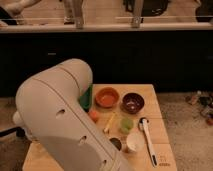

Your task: Place sponge in paper cup

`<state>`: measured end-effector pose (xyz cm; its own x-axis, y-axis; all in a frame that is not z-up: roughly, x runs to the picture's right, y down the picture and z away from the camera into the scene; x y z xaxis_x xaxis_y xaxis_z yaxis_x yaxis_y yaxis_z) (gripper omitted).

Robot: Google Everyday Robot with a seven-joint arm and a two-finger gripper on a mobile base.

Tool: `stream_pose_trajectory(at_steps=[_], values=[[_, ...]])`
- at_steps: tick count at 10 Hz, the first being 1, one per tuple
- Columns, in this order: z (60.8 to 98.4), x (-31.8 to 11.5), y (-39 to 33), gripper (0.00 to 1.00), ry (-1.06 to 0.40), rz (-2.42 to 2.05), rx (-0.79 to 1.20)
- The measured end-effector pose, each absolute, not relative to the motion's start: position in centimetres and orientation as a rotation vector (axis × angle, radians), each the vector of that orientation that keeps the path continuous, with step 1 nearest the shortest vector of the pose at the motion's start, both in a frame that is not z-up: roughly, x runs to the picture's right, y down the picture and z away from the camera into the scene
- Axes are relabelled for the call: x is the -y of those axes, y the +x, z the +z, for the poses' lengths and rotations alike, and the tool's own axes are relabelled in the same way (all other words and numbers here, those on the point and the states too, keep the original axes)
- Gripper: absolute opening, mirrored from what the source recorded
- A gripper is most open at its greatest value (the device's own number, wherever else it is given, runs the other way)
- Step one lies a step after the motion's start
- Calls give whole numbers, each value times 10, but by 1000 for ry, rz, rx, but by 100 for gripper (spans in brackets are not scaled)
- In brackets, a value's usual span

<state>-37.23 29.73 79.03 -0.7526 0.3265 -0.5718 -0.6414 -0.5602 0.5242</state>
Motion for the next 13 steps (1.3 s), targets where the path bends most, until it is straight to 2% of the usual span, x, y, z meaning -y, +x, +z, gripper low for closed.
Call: stream_pose_trajectory(at_steps=[8,9,13], values=[[792,-288,-361,77,-560,2308,-990],[793,-288,-359,72,-559,2298,-993],[793,-288,-355,32,-594,2278,-1006]])
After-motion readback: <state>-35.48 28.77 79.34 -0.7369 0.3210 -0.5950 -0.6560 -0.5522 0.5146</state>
